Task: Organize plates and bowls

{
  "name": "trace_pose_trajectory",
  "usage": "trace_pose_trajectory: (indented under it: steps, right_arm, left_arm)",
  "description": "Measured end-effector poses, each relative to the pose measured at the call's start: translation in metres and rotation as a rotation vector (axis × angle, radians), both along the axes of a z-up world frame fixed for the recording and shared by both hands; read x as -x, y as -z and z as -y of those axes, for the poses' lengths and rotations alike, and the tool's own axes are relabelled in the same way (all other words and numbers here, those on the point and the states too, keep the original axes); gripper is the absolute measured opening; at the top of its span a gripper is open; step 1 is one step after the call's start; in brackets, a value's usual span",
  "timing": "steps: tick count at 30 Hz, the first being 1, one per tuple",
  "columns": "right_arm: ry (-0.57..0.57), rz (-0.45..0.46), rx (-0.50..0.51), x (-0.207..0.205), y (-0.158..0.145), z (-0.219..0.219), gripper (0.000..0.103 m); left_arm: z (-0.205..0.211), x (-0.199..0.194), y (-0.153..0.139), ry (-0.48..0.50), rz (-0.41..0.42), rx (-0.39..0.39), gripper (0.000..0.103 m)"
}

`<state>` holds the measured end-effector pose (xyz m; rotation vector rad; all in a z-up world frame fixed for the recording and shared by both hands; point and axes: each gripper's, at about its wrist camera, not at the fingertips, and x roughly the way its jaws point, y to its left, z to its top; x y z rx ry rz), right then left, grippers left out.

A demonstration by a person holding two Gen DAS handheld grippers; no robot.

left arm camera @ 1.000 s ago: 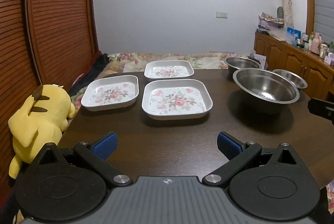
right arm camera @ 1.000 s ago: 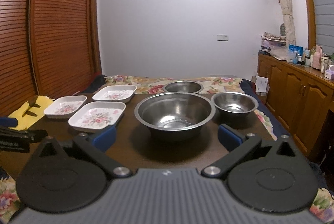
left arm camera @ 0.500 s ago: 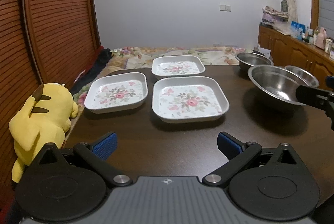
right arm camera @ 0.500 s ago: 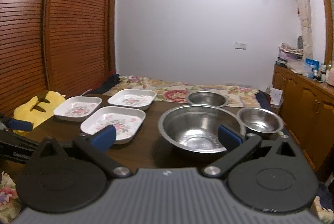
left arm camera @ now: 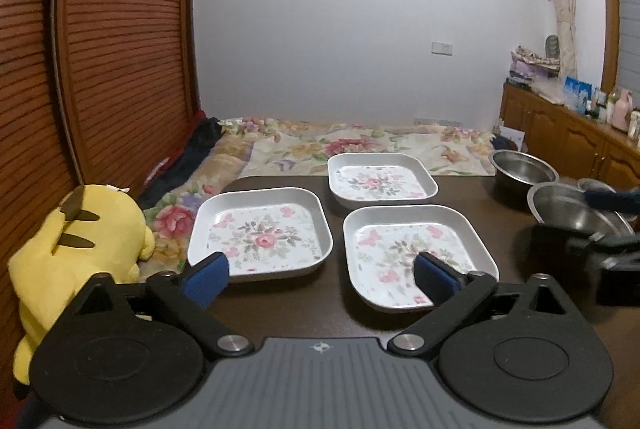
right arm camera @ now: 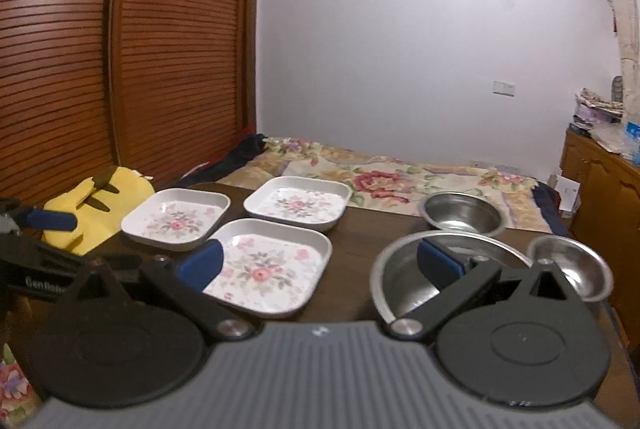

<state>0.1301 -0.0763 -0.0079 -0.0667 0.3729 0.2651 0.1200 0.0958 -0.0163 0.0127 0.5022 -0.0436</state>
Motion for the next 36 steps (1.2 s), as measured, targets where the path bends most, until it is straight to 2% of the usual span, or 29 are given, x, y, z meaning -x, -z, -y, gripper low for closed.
trace_pose_trajectory:
  steps: [1,4,6,10,14,20,24,30,36]
  right_arm:
    - [-0.008,-0.009,0.001,-0.003,0.001,-0.004,0.102]
    - [-0.028,-0.039,0.010,-0.012,0.007,-0.015,0.086]
    - [-0.023,-0.065,-0.002,-0.019,0.013,-0.021,0.084]
    - [-0.012,-0.130,-0.013,-0.029,0.025,-0.029,0.067]
    - [0.016,-0.156,0.010,-0.036,0.034,-0.036,0.058]
    - [0.043,-0.173,0.029,-0.041,0.045,-0.039,0.051]
    - [0.086,-0.184,0.021,-0.045,0.050,-0.038,0.051]
    - [0.106,-0.218,-0.018,-0.054,0.057,-0.031,0.050]
    - [0.113,-0.252,-0.046,-0.060,0.064,-0.029,0.045]
  left_arm:
    - [-0.003,-0.004,0.001,0.007,-0.010,0.011,0.092]
    - [-0.010,-0.016,0.007,0.028,-0.031,0.034,0.083]
    - [-0.014,-0.022,0.012,0.041,-0.046,0.061,0.072]
    - [-0.015,-0.034,0.024,0.077,-0.076,0.090,0.058]
    - [-0.012,-0.044,0.034,0.115,-0.099,0.119,0.045]
    - [-0.005,-0.054,0.045,0.161,-0.115,0.129,0.035]
    - [0.001,-0.058,0.050,0.187,-0.131,0.140,0.029]
    - [0.004,-0.066,0.057,0.182,-0.154,0.124,0.025]
    - [0.002,-0.071,0.062,0.176,-0.163,0.131,0.022]
